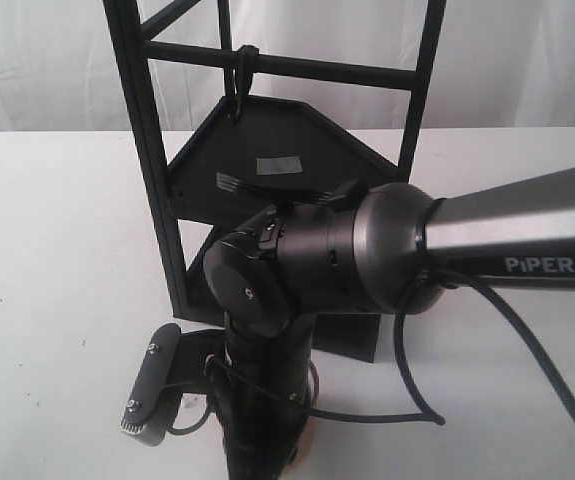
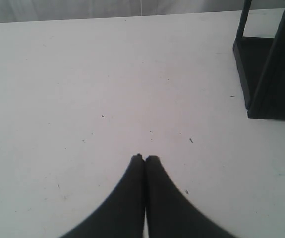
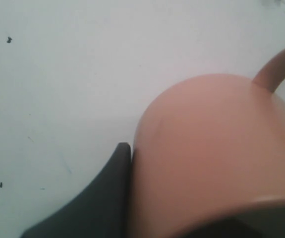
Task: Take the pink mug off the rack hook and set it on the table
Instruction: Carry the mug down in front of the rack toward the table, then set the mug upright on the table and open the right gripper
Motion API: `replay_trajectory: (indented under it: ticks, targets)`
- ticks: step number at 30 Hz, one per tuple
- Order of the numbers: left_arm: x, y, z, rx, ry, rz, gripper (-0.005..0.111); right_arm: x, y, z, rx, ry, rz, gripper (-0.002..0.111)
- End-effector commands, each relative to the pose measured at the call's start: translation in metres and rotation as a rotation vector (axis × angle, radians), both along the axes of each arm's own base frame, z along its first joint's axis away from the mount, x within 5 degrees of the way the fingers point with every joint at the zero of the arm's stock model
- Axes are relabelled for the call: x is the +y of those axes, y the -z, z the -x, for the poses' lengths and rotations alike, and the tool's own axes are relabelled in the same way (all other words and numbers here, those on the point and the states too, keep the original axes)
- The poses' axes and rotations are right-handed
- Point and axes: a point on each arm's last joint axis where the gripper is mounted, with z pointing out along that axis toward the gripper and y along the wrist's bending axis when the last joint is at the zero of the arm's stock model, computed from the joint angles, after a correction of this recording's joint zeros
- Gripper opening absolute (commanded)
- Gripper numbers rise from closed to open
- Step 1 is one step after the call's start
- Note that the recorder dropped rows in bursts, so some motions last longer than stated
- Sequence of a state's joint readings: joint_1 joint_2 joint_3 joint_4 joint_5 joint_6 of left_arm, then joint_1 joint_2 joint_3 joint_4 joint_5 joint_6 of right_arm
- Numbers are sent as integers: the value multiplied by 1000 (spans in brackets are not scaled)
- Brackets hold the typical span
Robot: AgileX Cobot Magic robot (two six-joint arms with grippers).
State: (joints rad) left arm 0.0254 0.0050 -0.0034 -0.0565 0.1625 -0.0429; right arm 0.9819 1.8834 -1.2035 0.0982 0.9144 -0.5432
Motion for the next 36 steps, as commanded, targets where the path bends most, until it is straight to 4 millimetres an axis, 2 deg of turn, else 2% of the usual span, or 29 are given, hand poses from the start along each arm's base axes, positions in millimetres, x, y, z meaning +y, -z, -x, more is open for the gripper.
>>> replay_trajectory:
  ticks: [1, 6, 11, 14, 19, 27, 36]
  targets:
    - [0, 1, 0, -6, -3, 3, 0, 0, -3, -3, -6, 11, -12, 0]
    - [0, 1, 0, -6, -3, 3, 0, 0, -3, -2, 3, 18, -18, 1]
    - [0, 1, 0, -6, -3, 3, 0, 0, -4, -2, 2, 17, -16, 27]
    - [0, 1, 0, -6, -3, 3, 0, 2, -11, -3, -10, 21, -36, 32]
    - [0, 1, 0, -6, -3, 3, 0, -5, -46, 1, -55, 35, -109, 32]
    - [0, 1, 0, -6, -3, 3, 0, -26, -104, 19, -76, 114, -219, 32]
    - [0, 1, 0, -6, -3, 3, 0, -72, -189, 54, -158, 223, -508, 28]
